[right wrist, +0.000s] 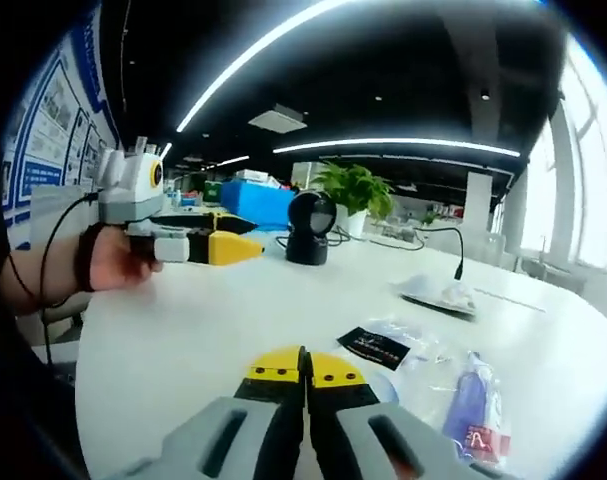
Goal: Clip sheet goods on table flip sheet goods clip sheet goods scan sheet goods put sheet goods back to table
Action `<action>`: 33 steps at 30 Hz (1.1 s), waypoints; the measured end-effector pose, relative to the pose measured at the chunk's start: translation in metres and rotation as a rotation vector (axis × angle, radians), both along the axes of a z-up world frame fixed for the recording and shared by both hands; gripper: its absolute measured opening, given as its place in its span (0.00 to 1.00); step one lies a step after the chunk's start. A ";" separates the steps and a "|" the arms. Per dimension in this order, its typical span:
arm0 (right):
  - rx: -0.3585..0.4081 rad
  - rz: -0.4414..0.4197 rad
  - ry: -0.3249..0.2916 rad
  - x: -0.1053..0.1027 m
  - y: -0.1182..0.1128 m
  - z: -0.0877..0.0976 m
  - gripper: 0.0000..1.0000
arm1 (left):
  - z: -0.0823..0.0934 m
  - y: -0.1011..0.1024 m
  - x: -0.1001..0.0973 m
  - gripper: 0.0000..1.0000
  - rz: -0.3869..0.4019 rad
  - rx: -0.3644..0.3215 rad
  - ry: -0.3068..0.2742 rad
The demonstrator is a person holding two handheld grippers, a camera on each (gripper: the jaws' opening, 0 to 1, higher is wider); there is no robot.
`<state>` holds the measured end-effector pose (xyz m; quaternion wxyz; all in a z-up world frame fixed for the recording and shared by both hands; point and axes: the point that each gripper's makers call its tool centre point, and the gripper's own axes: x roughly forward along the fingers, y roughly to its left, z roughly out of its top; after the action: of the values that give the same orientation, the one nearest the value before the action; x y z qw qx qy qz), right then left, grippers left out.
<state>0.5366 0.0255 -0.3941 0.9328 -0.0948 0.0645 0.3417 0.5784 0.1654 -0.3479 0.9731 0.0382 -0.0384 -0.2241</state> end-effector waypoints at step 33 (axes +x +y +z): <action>0.310 -0.125 -0.026 0.016 -0.045 0.086 0.00 | 0.000 0.005 0.003 0.39 0.004 -0.055 0.021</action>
<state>0.5525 -0.0199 -0.3085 0.9564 0.0499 0.0046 0.2877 0.5813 0.1705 -0.3476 0.9745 0.0093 -0.0344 -0.2216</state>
